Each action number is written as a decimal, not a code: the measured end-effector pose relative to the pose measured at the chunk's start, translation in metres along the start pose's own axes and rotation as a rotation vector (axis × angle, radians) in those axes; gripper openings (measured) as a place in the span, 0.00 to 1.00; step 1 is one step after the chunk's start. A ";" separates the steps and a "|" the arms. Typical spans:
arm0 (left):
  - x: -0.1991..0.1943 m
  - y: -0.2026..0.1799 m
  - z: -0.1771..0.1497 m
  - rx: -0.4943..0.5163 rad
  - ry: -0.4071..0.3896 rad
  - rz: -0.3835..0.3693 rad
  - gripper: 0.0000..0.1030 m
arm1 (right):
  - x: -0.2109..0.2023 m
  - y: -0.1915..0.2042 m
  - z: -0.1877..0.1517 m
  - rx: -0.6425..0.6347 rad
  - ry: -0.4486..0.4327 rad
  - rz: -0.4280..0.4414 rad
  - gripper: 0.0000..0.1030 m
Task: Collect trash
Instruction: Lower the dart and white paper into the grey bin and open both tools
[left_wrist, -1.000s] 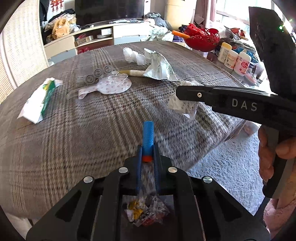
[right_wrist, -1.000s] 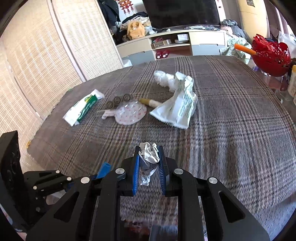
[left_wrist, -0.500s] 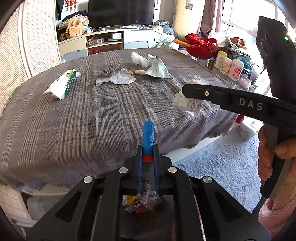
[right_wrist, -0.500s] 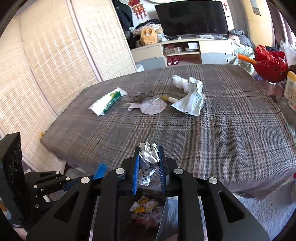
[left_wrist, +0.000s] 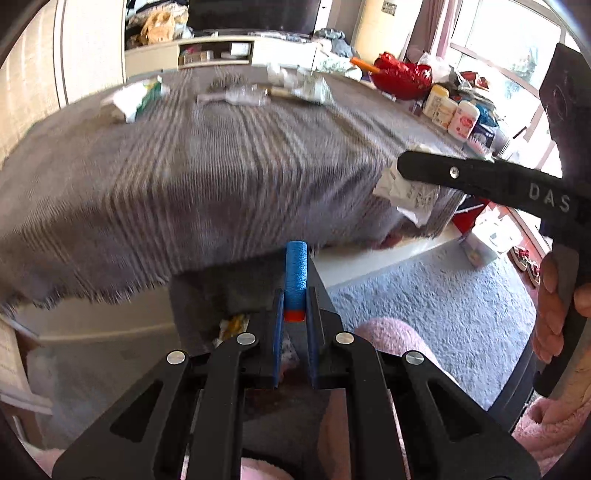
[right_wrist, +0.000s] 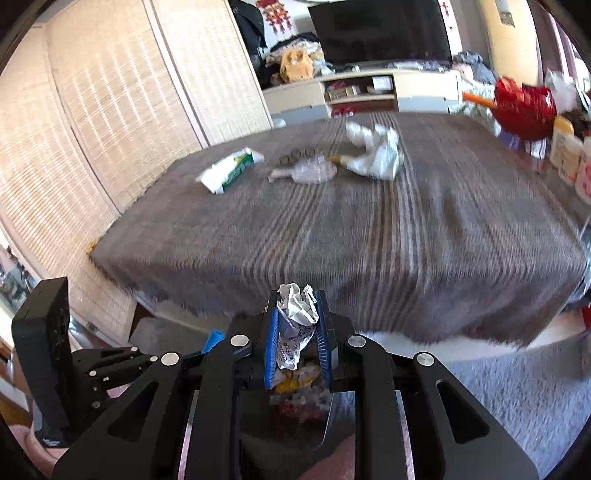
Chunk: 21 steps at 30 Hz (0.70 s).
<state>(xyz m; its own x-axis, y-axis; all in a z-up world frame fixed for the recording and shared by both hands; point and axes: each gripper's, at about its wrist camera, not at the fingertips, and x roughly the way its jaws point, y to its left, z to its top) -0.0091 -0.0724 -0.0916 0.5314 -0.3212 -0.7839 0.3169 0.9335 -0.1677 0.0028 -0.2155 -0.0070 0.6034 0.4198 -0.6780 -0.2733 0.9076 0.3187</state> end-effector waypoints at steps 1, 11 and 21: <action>0.004 0.001 -0.003 -0.005 0.010 -0.004 0.10 | 0.005 -0.001 -0.006 0.007 0.016 0.001 0.19; 0.049 0.016 -0.034 -0.071 0.143 -0.010 0.10 | 0.057 0.005 -0.046 0.034 0.154 0.013 0.19; 0.075 0.035 -0.055 -0.119 0.228 0.016 0.10 | 0.100 0.006 -0.067 0.074 0.253 0.027 0.19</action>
<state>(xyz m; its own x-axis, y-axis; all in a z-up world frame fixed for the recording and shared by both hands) -0.0014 -0.0549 -0.1887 0.3403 -0.2743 -0.8994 0.2081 0.9548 -0.2124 0.0114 -0.1676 -0.1176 0.3880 0.4405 -0.8096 -0.2254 0.8971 0.3801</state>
